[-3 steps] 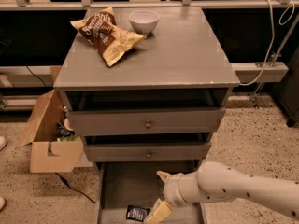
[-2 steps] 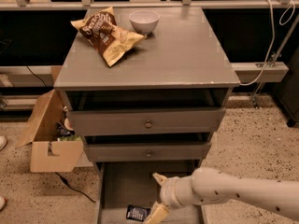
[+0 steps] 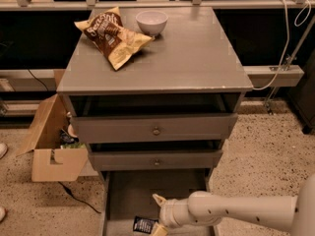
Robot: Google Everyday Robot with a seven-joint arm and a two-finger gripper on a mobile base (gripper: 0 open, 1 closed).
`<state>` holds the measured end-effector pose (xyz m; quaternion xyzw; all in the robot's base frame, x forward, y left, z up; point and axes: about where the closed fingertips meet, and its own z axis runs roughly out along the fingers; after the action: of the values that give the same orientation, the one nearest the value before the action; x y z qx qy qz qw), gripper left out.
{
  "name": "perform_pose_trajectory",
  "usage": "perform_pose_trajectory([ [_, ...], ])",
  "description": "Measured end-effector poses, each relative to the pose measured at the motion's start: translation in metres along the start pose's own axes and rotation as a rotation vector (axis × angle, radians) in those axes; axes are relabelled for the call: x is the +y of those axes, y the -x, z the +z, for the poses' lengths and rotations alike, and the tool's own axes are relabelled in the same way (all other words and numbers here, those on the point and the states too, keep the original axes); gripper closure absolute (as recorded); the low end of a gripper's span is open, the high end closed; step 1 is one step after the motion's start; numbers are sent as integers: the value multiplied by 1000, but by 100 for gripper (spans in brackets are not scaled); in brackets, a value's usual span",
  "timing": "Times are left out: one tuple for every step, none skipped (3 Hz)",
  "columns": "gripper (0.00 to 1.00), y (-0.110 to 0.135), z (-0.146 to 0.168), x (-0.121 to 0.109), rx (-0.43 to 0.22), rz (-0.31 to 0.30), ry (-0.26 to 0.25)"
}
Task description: Pick rxbar blueberry from bottom drawer and place on counter
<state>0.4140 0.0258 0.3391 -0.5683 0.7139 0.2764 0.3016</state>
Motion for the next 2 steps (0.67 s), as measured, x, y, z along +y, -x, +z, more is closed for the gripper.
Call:
perform_pose_trajectory([
  [0,-10,16,14,-13,35,28],
  [0,-14,20,10,-14,37,22],
])
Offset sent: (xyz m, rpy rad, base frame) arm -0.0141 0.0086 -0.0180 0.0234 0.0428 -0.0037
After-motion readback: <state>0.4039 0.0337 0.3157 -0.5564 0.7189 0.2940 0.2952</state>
